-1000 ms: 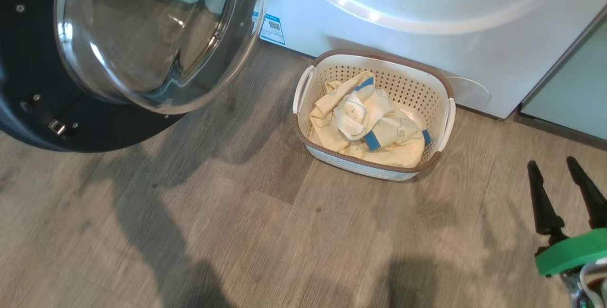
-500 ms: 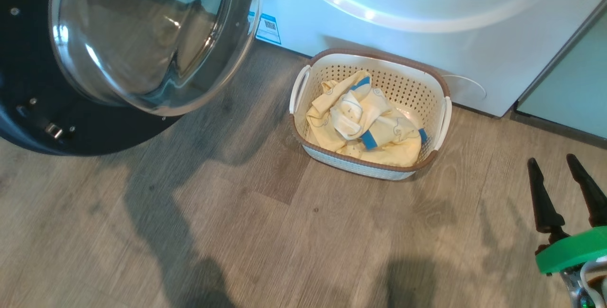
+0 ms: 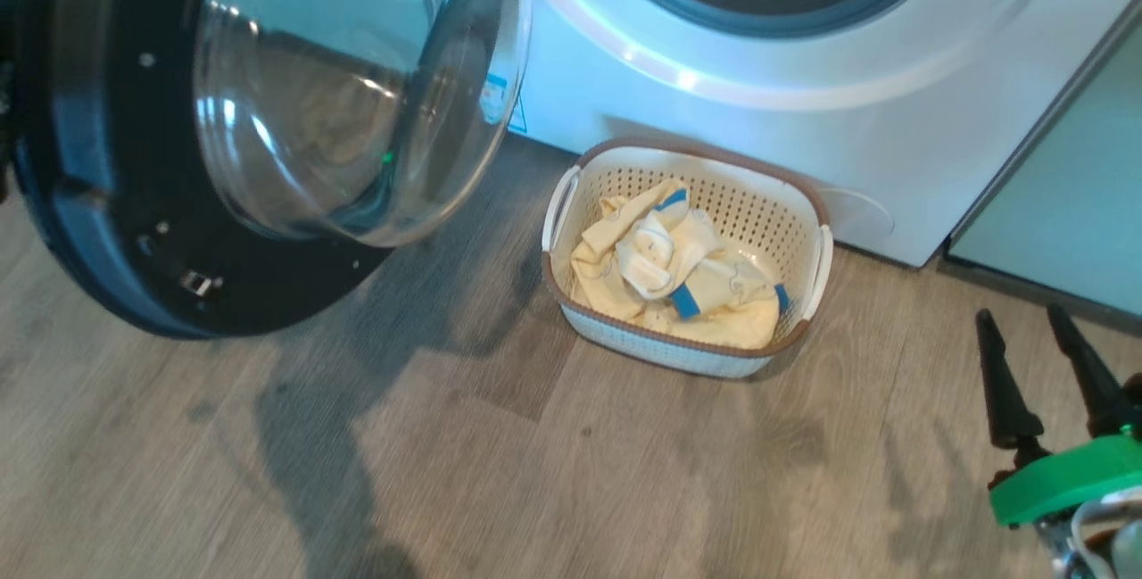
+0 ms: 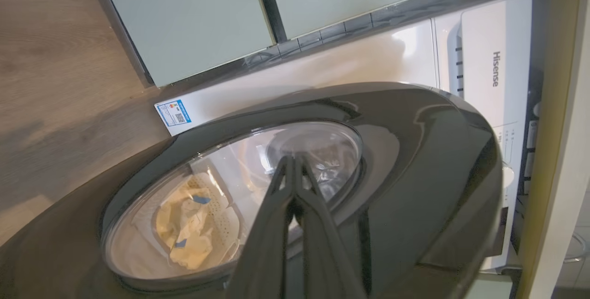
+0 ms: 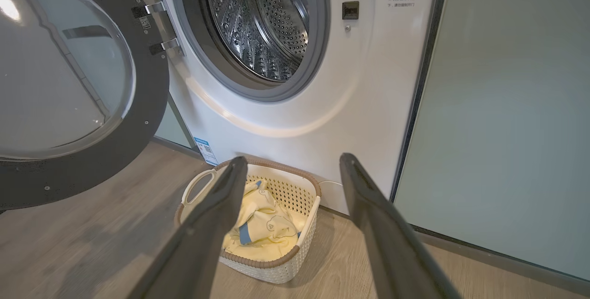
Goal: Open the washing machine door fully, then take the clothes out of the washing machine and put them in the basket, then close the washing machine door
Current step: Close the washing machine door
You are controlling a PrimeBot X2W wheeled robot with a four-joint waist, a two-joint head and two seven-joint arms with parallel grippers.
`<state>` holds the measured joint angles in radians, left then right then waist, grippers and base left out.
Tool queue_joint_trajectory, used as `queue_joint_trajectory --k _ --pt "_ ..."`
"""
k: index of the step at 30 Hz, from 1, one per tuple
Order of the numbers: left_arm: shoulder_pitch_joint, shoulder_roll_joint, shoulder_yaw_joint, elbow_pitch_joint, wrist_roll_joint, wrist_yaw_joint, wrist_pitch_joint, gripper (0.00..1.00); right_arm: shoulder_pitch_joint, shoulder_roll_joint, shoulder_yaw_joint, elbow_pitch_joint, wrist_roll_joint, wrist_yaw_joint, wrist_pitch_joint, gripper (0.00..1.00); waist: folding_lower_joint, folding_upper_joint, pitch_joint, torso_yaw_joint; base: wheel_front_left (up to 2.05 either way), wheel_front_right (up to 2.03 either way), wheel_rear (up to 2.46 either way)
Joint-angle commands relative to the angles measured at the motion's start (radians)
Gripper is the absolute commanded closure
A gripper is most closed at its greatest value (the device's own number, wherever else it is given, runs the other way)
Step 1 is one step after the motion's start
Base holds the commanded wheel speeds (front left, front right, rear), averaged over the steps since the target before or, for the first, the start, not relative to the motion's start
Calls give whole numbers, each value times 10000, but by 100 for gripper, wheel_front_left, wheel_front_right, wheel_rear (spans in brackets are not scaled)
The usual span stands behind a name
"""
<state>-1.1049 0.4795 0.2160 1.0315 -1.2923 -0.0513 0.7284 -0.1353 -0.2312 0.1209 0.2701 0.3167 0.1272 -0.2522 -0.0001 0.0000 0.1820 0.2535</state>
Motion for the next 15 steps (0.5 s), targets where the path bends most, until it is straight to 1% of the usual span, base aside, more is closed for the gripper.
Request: queue_joint_trajectory --k 1,5,9,12,15 --pt "-12 478 23 -424 34 -100 142 100 -3 -24 83 -252 37 35 -96 0 1 0 -198 -50 0 0 0" --pt "153 275 -165 -561 52 -186 485 100 184 121 13 -201 39 35 -96 0 1 0 -595 -123 0 0 0" --pt "341 -65 -274 -798 -26 -192 772 100 397 257 -53 -157 33 35 -96 0 1 0 -963 -196 0 0 0" --pt "504 -351 -308 -1036 -131 -142 955 100 504 352 -81 -142 19 35 -96 0 1 0 -1157 -273 0 0 0" --pt "638 -614 -242 -1285 -314 42 1115 100 566 434 -74 -136 5 35 -96 0 1 0 -1293 -389 0 0 0"
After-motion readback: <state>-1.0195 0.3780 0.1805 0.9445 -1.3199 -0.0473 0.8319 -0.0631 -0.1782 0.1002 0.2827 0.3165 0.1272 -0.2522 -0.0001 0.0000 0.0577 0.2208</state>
